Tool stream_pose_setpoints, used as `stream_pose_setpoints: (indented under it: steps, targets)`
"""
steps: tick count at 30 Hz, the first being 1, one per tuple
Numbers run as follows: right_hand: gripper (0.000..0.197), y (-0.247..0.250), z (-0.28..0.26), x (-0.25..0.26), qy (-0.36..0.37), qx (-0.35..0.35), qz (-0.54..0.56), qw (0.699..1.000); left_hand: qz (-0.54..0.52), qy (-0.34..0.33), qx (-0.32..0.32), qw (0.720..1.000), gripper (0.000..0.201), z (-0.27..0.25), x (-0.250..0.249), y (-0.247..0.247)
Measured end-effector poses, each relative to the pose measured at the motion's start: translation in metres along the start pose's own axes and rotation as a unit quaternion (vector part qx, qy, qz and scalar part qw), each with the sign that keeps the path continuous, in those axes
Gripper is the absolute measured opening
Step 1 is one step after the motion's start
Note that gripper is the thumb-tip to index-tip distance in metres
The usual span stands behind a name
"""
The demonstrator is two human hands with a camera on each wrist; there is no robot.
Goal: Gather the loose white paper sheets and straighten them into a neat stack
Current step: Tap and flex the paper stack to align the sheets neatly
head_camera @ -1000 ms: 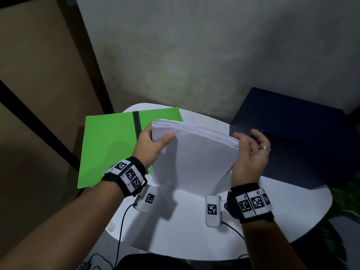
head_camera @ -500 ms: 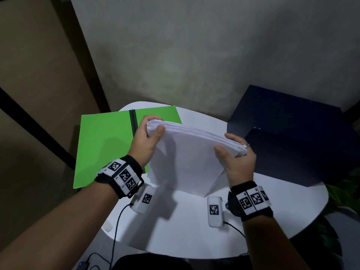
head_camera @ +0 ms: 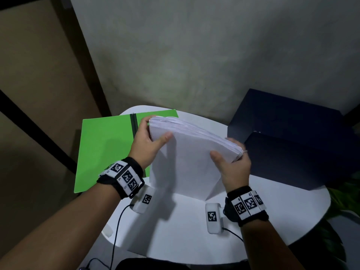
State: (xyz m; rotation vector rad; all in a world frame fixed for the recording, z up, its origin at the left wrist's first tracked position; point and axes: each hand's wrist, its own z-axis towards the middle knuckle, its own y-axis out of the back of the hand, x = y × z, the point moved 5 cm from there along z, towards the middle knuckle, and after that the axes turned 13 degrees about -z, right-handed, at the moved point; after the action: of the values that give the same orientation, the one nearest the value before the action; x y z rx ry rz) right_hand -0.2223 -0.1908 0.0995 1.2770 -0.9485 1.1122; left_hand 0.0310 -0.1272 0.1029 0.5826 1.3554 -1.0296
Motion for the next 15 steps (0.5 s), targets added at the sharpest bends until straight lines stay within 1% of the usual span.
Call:
stream_pose_setpoints:
  steps: [1, 2, 3, 4, 6, 7, 9, 10, 12, 14, 15]
  targets:
    - [0.031, -0.002, -0.001, -0.004, -0.027, 0.009, -0.001, 1.000, 0.013, 0.024, 0.008, 1.000, 0.042, -0.002, 0.001, 0.001]
    - [0.025, -0.002, -0.001, -0.006, -0.048, 0.012, 0.001, 0.999, 0.025, 0.026, 0.007, 0.999, 0.039, -0.003, -0.002, 0.001]
    - [0.023, 0.000, -0.001, -0.005, -0.053, 0.006, 0.005, 0.999, 0.024, 0.016, 0.008, 1.000, 0.037, -0.002, -0.006, 0.001]
    - [0.023, 0.003, 0.000, 0.000, -0.041, 0.003, 0.012, 0.999, 0.008, 0.007, 0.007, 1.000, 0.037, -0.001, -0.011, 0.001]
    - [0.030, 0.011, 0.000, 0.004, -0.005, 0.007, 0.019, 1.000, -0.033, 0.010, 0.012, 0.999, 0.042, -0.002, -0.013, 0.007]
    - [0.037, 0.014, -0.001, 0.002, -0.003, 0.014, 0.012, 1.000, -0.036, 0.023, 0.022, 0.999, 0.046, -0.004, -0.008, 0.010]
    - [0.048, 0.012, -0.005, -0.009, -0.031, 0.039, -0.004, 0.999, -0.006, 0.073, 0.051, 0.996, 0.054, -0.012, 0.010, 0.013]
    - [0.049, 0.010, -0.006, -0.015, -0.050, 0.046, -0.012, 0.998, 0.014, 0.097, 0.064, 0.993, 0.053, -0.018, 0.018, 0.011]
    - [0.040, 0.006, -0.009, -0.016, -0.074, 0.042, -0.019, 0.996, 0.027, 0.098, 0.079, 0.992, 0.046, -0.023, 0.023, 0.005]
    - [0.029, 0.007, -0.009, -0.005, -0.060, 0.027, -0.004, 0.998, 0.009, 0.076, 0.055, 0.996, 0.039, -0.021, 0.012, 0.000]
    - [0.027, 0.010, -0.008, 0.001, -0.040, 0.017, 0.005, 0.999, -0.003, 0.058, 0.038, 0.998, 0.037, -0.019, 0.006, 0.000]
